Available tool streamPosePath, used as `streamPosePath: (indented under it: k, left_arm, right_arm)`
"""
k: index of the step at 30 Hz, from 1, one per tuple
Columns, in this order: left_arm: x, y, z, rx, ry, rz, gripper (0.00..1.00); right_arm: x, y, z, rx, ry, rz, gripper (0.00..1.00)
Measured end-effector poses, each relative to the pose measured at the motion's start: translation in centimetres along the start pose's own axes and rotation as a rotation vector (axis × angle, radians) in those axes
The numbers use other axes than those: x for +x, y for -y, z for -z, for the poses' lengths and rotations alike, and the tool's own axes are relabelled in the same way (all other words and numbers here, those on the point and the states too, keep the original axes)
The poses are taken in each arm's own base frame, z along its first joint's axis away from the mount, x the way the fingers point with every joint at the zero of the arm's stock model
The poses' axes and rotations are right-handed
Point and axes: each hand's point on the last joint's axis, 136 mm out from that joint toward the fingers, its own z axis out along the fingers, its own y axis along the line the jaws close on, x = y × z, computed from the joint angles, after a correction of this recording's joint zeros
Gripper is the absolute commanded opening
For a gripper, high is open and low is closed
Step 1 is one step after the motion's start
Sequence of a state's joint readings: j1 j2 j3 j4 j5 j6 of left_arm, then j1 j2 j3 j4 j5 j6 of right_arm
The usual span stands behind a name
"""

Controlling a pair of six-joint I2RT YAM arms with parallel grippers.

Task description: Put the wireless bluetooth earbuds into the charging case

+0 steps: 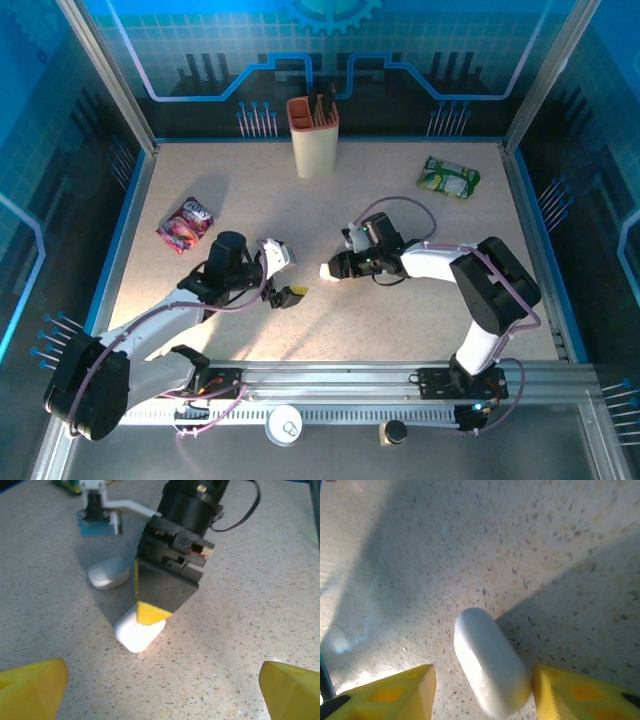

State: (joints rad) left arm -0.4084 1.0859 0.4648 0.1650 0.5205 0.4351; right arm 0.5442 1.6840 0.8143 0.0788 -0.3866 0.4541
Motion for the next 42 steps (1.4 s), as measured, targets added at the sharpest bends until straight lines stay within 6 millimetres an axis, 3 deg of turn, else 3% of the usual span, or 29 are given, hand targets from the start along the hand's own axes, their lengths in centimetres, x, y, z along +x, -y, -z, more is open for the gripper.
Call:
streamPosePath:
  k: [5,9,12,15,20,25,28,34,37,39,42]
  left_arm:
    - [-0.6,-3.4,0.5,-0.174,0.034,0.051,0.99]
    - [0.2,-6.1,1.3,-0.326,0.037,0.100,0.99]
    - [1.1,-8.7,2.6,-0.463,0.040,0.152,0.99]
    - [2.2,-11.1,4.4,-0.597,0.060,0.210,0.99]
    - [5.8,-14.0,7.2,-0.770,0.079,0.323,0.99]
    - [7.8,-16.0,8.4,-0.846,0.095,0.406,0.99]
    - [8.6,-17.2,8.9,-0.877,0.112,0.441,0.99]
    - [9.6,-20.0,9.3,-0.917,0.132,0.494,0.99]
    - [11.1,-21.3,9.1,-0.928,0.135,0.539,0.99]
    - [12.0,-21.5,9.1,-0.931,0.122,0.569,0.99]
    - [11.7,-21.6,9.1,-0.928,0.134,0.569,0.99]
  right_arm:
    - [-3.4,-0.7,4.3,0.063,0.158,0.089,0.63]
    - [-5.6,0.1,8.3,0.167,0.299,0.151,0.71]
    - [-6.2,2.1,11.2,0.282,0.387,0.176,0.78]
    - [-6.4,4.7,14.2,0.437,0.475,0.215,0.92]
    - [-6.1,9.9,18.1,0.706,0.584,0.260,0.98]
    - [-4.5,15.8,19.0,0.842,0.603,0.204,1.00]
    - [-3.7,18.2,18.6,0.870,0.597,0.176,1.00]
    - [-5.3,19.2,18.8,0.849,0.674,0.198,1.00]
    - [-5.3,20.6,18.2,0.841,0.680,0.185,1.00]
    - [-5.0,20.9,17.7,0.830,0.669,0.183,1.00]
    - [-5.5,20.6,17.7,0.811,0.688,0.197,1.00]
